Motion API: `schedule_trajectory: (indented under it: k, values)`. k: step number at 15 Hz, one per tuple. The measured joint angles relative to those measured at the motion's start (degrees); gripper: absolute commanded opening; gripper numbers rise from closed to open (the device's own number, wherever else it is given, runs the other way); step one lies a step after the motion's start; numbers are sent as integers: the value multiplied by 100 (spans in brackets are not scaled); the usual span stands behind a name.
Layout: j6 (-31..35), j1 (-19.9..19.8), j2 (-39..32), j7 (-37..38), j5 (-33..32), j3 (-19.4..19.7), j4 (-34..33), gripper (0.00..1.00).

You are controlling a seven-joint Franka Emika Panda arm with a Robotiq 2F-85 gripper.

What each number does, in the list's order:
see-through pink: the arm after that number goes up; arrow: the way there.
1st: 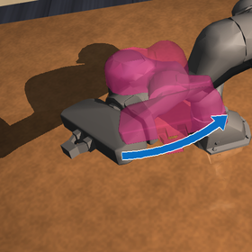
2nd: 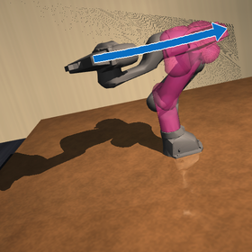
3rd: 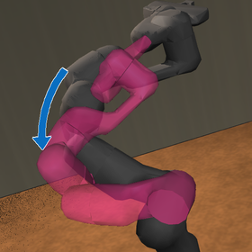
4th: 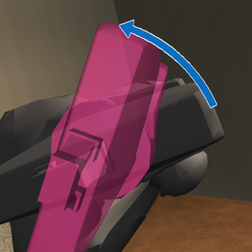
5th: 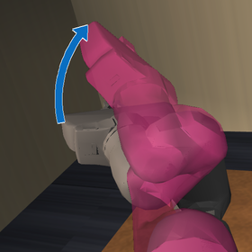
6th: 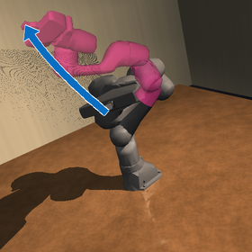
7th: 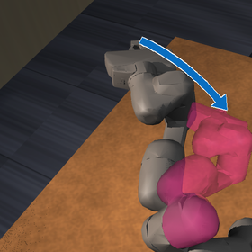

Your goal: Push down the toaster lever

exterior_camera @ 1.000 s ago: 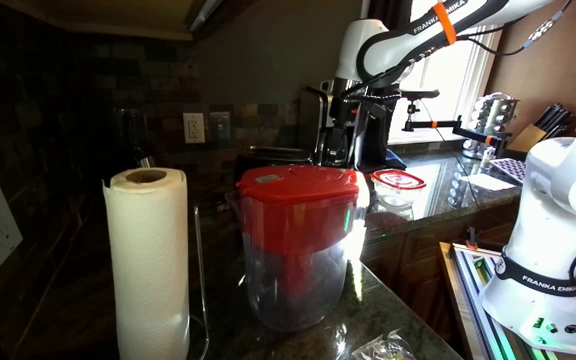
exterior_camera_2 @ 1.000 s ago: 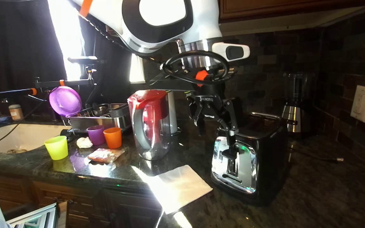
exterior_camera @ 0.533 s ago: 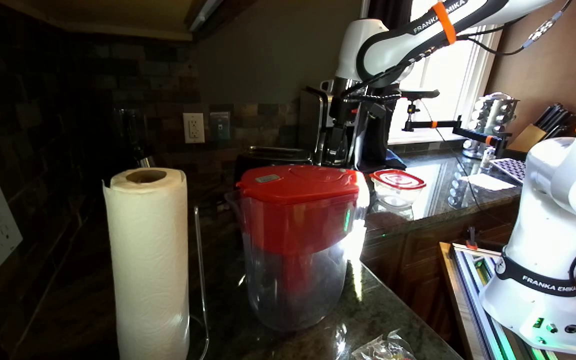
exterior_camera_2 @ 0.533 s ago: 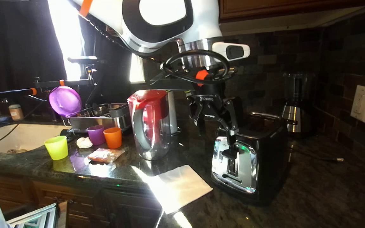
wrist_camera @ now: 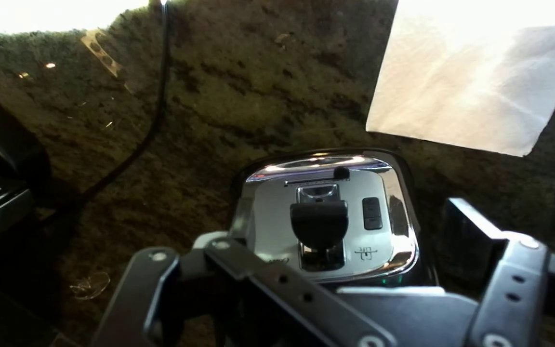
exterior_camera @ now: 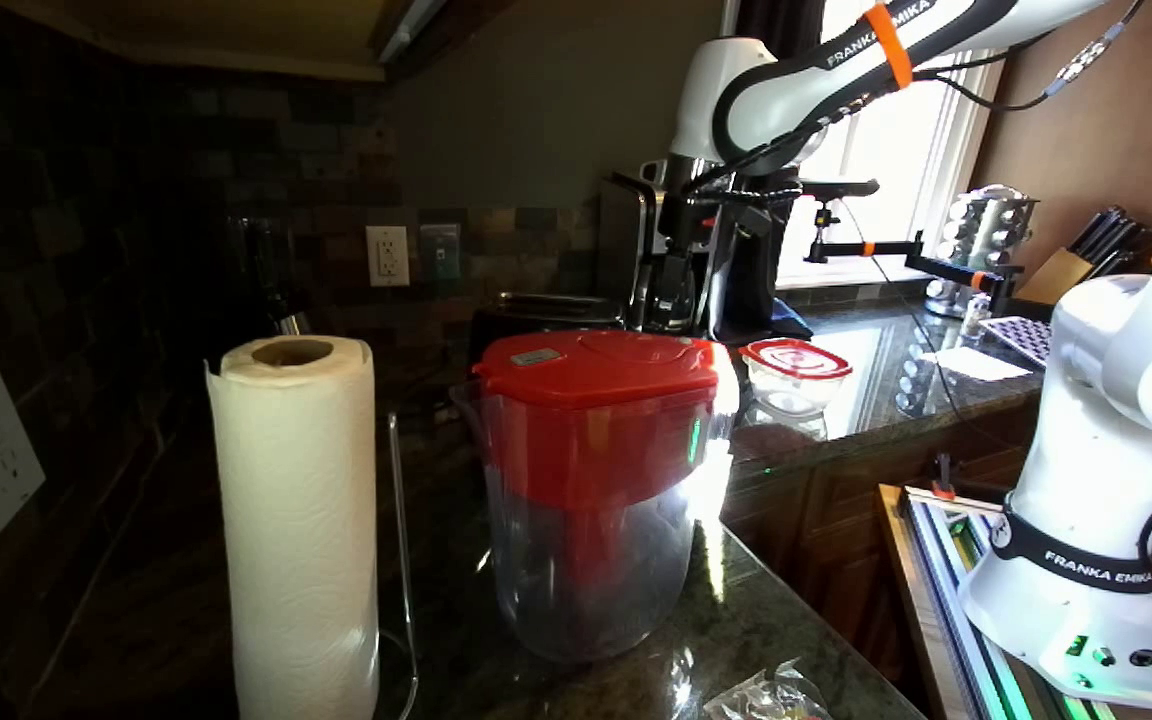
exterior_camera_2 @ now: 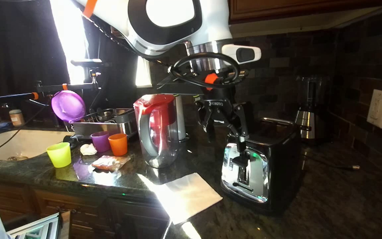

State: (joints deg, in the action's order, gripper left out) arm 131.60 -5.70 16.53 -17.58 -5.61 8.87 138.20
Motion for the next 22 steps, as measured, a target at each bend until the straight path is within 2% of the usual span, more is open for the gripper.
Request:
schedule_trajectory:
  k: [7,9,22]
  values:
    - [0,27,-55,-43,16,2,-8,11]
    - [0,27,-88,-90,29,9,-23,0]
    - [632,27,-466,-771,431,171,-29,0]
